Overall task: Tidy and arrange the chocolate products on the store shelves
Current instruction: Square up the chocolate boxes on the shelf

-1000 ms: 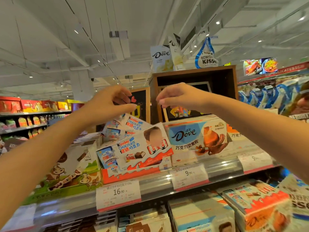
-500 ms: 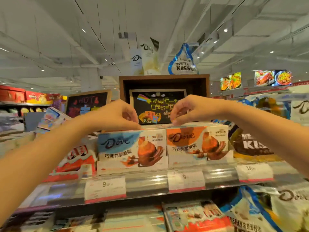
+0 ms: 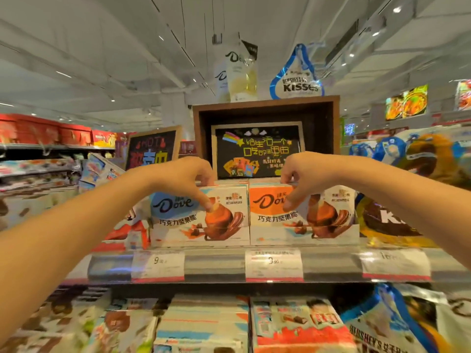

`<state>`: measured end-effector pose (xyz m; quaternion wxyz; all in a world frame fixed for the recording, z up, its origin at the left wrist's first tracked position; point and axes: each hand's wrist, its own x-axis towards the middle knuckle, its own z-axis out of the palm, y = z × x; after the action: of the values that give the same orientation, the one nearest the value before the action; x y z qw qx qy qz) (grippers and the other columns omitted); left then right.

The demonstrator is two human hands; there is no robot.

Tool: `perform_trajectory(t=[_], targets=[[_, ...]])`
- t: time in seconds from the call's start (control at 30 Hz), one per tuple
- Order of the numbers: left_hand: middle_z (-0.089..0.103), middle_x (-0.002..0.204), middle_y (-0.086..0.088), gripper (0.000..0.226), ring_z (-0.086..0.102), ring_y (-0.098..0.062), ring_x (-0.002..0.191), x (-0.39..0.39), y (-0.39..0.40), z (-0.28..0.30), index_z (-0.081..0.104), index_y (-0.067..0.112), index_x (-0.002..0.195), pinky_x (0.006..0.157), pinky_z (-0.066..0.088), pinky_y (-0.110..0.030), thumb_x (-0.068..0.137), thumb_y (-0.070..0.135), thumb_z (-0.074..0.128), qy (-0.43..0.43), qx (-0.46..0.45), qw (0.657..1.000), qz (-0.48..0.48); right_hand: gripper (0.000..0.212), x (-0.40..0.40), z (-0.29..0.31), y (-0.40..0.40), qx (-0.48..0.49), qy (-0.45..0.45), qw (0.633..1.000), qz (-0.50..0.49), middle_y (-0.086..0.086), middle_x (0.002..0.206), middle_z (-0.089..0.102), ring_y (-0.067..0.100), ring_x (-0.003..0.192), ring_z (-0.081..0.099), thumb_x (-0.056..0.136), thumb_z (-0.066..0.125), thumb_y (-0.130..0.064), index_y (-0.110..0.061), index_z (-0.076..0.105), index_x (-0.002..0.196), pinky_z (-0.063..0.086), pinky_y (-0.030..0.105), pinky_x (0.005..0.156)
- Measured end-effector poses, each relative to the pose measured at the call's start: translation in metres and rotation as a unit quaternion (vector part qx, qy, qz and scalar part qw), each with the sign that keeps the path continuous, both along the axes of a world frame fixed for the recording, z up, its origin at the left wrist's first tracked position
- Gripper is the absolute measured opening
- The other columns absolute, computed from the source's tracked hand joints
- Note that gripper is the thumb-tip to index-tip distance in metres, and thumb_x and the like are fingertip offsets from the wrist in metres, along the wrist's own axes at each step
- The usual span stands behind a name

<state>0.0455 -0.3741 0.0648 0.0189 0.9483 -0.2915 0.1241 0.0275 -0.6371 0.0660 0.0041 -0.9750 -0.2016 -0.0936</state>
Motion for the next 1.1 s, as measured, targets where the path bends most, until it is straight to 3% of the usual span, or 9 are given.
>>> perform_trajectory(t=[0.27,0.37,0.5,0.63,0.73,0.8,0.9,1.0,1.1], targets=[[0.063,0.104,0.004,0.035,0.059,-0.008,0.094,0.0,0.015,0.004,0.063,0.017,0.098,0.085,0.051,-0.029,0.072,0.035,0.077,0.017,-0.014,0.999,-0.026,0.024,-0.037,0.05,0.0,0.126,-0.07,0.989,0.031,-0.003,0.091,0.066,0.012,0.079,0.066,0.076,0.072,-0.031,-0.023,0.058,0.093,0.054,0.025,0.06],[0.056,0.116,0.003,0.037,0.053,-0.012,0.105,0.005,0.028,0.004,0.063,0.018,0.097,0.092,0.047,-0.035,0.069,0.036,0.079,0.008,0.065,0.998,0.014,0.025,-0.047,0.058,0.01,0.19,-0.12,0.972,0.07,-0.003,0.09,0.069,0.012,0.079,0.067,0.078,0.07,-0.032,-0.02,0.059,0.097,0.054,0.025,0.062],[0.051,0.129,0.003,0.057,0.05,-0.013,0.115,0.007,0.045,0.008,0.059,0.012,0.116,0.094,0.045,-0.025,0.069,0.037,0.079,0.03,0.057,0.996,0.065,0.021,-0.053,0.053,0.035,0.3,-0.108,0.936,0.151,-0.004,0.089,0.072,0.008,0.077,0.069,0.081,0.067,-0.035,-0.022,0.061,0.096,0.058,0.024,0.066],[0.051,0.126,0.011,0.068,0.048,-0.013,0.12,0.006,0.054,0.006,0.046,0.028,0.129,0.098,0.042,-0.024,0.07,0.03,0.079,0.068,-0.06,0.995,0.051,0.024,-0.038,0.028,0.081,0.369,-0.134,0.895,0.211,0.0,0.094,0.07,0.011,0.084,0.069,0.083,0.068,-0.026,-0.012,0.06,0.1,0.058,0.034,0.077],[0.056,0.097,0.023,0.045,0.056,-0.004,0.1,-0.004,0.061,0.011,0.055,0.052,0.099,0.077,0.047,-0.01,0.074,0.021,0.076,0.101,-0.149,0.984,0.002,0.026,-0.024,0.011,0.103,0.376,-0.168,0.88,0.236,-0.001,0.099,0.067,0.011,0.09,0.065,0.082,0.069,-0.026,-0.012,0.057,0.1,0.056,0.036,0.079],[0.063,0.082,0.018,0.034,0.062,-0.003,0.085,-0.011,0.066,0.018,0.06,0.044,0.084,0.064,0.048,-0.006,0.067,0.021,0.08,0.091,-0.234,0.967,-0.044,0.027,-0.021,0.003,0.108,0.379,-0.177,0.872,0.255,-0.001,0.102,0.066,0.01,0.092,0.064,0.083,0.068,-0.026,-0.013,0.056,0.104,0.056,0.033,0.077],[0.065,0.078,0.011,0.022,0.065,-0.002,0.078,-0.017,0.074,0.029,0.057,0.023,0.087,0.057,0.047,-0.005,0.082,0.002,0.062,0.04,-0.306,0.95,-0.053,0.029,-0.019,0.001,0.108,0.397,-0.184,0.857,0.271,-0.002,0.107,0.065,0.01,0.095,0.064,0.084,0.066,-0.027,-0.016,0.054,0.109,0.057,0.028,0.072],[0.073,0.087,-0.001,0.021,0.07,-0.016,0.082,-0.013,0.09,0.04,0.056,0.005,0.097,0.058,0.053,-0.017,0.079,0.012,0.065,0.028,-0.391,0.919,-0.041,0.032,-0.014,0.002,0.106,0.378,-0.168,0.869,0.272,-0.001,0.108,0.065,0.01,0.095,0.065,0.082,0.068,-0.025,-0.02,0.052,0.109,0.058,0.031,0.072],[0.071,0.092,-0.008,0.023,0.07,-0.021,0.083,-0.008,0.104,0.047,0.054,0.011,0.094,0.059,0.058,-0.028,0.077,0.021,0.067,-0.003,-0.477,0.878,-0.022,0.04,-0.006,-0.002,0.108,0.327,-0.117,0.9,0.261,0.002,0.106,0.066,0.014,0.089,0.067,0.08,0.07,-0.023,-0.02,0.045,0.112,0.059,0.032,0.062]])
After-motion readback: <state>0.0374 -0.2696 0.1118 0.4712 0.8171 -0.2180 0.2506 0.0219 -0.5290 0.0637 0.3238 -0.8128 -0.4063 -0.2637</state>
